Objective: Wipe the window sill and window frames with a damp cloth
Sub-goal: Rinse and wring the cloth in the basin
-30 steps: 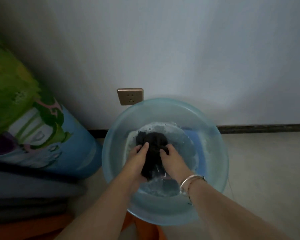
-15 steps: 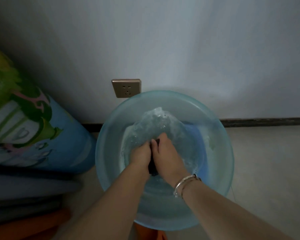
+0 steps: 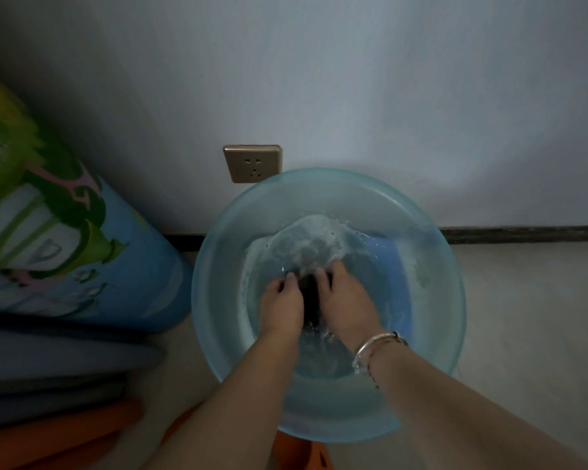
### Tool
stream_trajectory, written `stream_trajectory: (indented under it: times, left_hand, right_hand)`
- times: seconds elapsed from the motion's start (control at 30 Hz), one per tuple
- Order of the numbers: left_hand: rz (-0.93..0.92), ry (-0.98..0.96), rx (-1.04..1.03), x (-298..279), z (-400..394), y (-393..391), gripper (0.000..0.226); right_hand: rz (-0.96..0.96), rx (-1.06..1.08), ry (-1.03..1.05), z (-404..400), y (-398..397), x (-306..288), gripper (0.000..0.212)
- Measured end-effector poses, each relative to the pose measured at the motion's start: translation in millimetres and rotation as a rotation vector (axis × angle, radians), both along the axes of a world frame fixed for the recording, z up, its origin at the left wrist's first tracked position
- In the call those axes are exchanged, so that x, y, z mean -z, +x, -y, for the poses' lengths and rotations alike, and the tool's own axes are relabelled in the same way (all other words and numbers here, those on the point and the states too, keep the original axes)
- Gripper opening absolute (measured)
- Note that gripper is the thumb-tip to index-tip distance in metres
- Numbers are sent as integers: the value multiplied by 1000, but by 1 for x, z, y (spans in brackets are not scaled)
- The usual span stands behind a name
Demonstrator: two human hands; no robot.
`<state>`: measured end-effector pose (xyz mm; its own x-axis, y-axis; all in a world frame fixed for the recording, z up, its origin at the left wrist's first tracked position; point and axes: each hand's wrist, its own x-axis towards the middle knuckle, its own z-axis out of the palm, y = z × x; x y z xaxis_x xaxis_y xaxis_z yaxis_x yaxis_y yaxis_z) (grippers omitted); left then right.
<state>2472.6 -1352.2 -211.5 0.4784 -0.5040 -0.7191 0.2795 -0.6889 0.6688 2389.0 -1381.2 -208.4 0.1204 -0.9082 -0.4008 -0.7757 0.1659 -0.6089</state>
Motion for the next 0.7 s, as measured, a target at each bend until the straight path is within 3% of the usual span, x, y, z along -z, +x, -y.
stream_trajectory:
  times: [0.03,0.1,0.2,0.37,0.5,0.63,0.7]
  left_hand:
    - [-104,6,-12,0,0,-1,49]
    - [-302,-25,-68,-2,2,1,46]
    - [-498,-111,-144,-14,0,7,33]
    - [-412,-108,-129,-30,-1,4,30]
    - [-414,106,-16,-32,3,0,37]
    - [45,92,3,-22,2,8,47]
    - [134,73,-24,-27,-2,13,52]
  right_hand:
    - [221,94,91,-2,7,-6,21]
    - [474,251,140,-7,19,-18,29]
    - [548,277,22,-18,29,-36,43]
    - [199,-18,-82,-20,32,-45,37]
    - [-41,-12,-79,-2,22,-24,41]
    - [-130,145,-64,8,7,-9,43]
    - [-216,207,-146,13,-2,-9,48]
